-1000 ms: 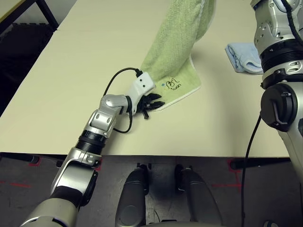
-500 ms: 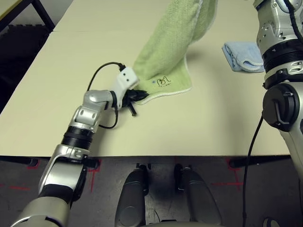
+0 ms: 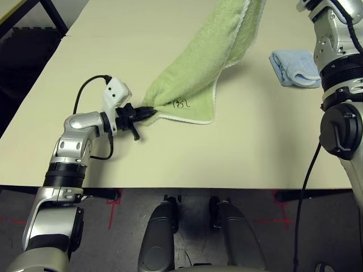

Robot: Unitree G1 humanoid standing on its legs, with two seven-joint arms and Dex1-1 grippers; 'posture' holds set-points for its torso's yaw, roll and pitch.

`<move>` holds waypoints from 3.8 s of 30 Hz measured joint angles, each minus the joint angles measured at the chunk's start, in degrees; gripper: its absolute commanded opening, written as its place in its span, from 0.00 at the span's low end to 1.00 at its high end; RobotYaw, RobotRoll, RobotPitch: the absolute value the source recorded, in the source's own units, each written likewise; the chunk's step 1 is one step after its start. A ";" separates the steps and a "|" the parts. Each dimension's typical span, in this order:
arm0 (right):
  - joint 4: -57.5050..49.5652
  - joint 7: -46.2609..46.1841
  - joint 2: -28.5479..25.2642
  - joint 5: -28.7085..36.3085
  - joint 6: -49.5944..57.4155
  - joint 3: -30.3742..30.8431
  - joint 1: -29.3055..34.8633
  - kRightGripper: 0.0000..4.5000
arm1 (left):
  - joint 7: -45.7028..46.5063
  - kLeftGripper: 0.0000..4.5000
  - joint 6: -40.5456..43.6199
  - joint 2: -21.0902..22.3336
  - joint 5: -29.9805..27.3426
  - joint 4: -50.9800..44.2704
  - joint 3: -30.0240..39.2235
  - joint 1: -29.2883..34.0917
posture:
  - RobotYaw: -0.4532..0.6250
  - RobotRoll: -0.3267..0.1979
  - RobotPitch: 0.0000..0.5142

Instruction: Fold the towel and set it aside.

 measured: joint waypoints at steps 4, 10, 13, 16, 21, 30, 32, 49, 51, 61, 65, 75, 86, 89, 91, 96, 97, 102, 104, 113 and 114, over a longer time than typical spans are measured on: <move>0.03 0.02 0.07 -0.09 0.00 0.00 0.05 0.00 | 1.22 0.01 3.03 -4.16 -7.39 -3.61 5.47 -0.11 | 0.52 0.62 0.41; 0.24 -0.12 0.08 -0.18 0.03 -0.02 0.06 0.00 | -3.49 0.01 19.40 -6.17 -24.22 -13.06 10.39 4.34 | 0.51 0.62 0.41; 0.28 -0.13 0.11 -0.31 0.04 -0.01 0.06 0.00 | -4.57 0.15 23.39 -4.47 -25.92 -15.70 9.53 5.97 | 0.52 0.62 0.42; 0.29 -0.12 0.10 -0.42 0.05 -0.01 0.06 0.00 | -6.15 0.40 22.48 -0.53 -22.21 -15.82 6.00 7.28 | 0.52 0.62 0.41; 0.29 0.04 0.28 -0.48 0.05 -0.01 0.06 0.00 | -9.66 0.82 13.03 8.08 -10.21 -12.77 -2.84 8.28 | 0.52 0.62 0.42; 0.29 0.59 0.58 -0.51 0.10 0.00 0.06 0.00 | -11.17 1.00 12.21 7.24 -9.58 -20.85 -3.24 5.01 | 0.52 0.62 0.43; 0.29 0.63 0.72 -0.52 0.13 -0.01 0.06 0.00 | -9.67 1.00 13.04 4.67 -10.27 -25.61 -3.37 2.79 | 0.52 0.62 0.43; 0.29 0.62 3.33 -0.47 0.42 -0.03 1.09 0.00 | -5.39 1.00 18.10 -5.90 -3.12 -31.45 -20.08 1.61 | 0.52 0.62 0.50; 0.29 0.62 3.51 -0.47 0.53 -0.03 1.41 0.00 | -5.09 1.00 17.87 -6.34 -1.48 -29.05 -21.04 1.52 | 0.52 0.62 0.50; 1.38 0.68 3.87 -2.25 3.02 1.69 1.11 0.00 | -4.54 1.00 15.85 -10.40 4.27 -16.79 -23.38 -5.72 | 0.51 0.62 0.50; 1.79 0.66 3.81 -2.55 3.53 1.86 0.30 0.00 | -5.56 1.00 14.68 -12.44 4.89 -14.84 -23.92 -7.86 | 0.51 0.62 0.50; 1.75 -1.07 4.04 -1.28 2.00 0.17 -4.48 0.00 | -8.12 1.00 14.45 -15.55 4.95 -14.46 -25.82 -8.72 | 0.50 0.62 0.47; 1.70 -5.13 4.04 -1.11 0.63 -0.19 -9.40 0.00 | -8.46 1.00 14.39 -14.37 5.19 -14.88 -25.77 -7.61 | 0.51 0.62 0.47; 1.70 -5.31 4.04 -1.10 0.63 -0.19 -9.51 0.00 | -8.48 1.00 14.39 -14.20 5.21 -15.03 -25.78 -7.18 | 0.51 0.62 0.47; 1.70 -5.31 4.04 -1.10 0.63 -0.19 -9.51 0.00 | -8.47 1.00 14.39 -14.07 5.23 -15.48 -25.77 -7.15 | 0.51 0.62 0.47; 1.70 -5.12 4.04 -0.97 0.64 -0.20 -9.51 0.00 | -7.76 1.00 14.75 -15.15 5.23 -15.73 -25.77 -6.67 | 0.51 0.62 0.48; 1.70 -5.00 4.04 -0.96 0.64 -0.19 -9.51 0.00 | -7.35 1.00 14.95 -15.67 5.22 -15.56 -25.77 -6.67 | 0.51 0.62 0.48; 1.69 -4.50 4.20 -0.77 0.66 -0.20 -9.49 0.00 | -3.16 1.00 15.53 -20.99 5.26 -11.62 -24.94 -7.33 | 0.50 0.62 0.48; 1.69 -4.40 4.40 -0.53 0.67 -0.20 -9.49 0.00 | -0.83 1.00 15.36 -22.56 5.68 -9.17 -24.48 -8.67 | 0.50 0.62 0.48; 1.69 -4.18 4.57 -0.43 0.72 -0.19 -9.46 0.00 | 5.62 1.00 13.93 -25.88 8.35 -1.08 -22.63 -12.59 | 0.50 0.62 0.48; 1.69 -4.17 4.57 -0.42 0.72 -0.19 -9.46 0.00 | 5.75 1.00 13.93 -25.89 8.59 -0.60 -22.64 -12.58 | 0.50 0.62 0.48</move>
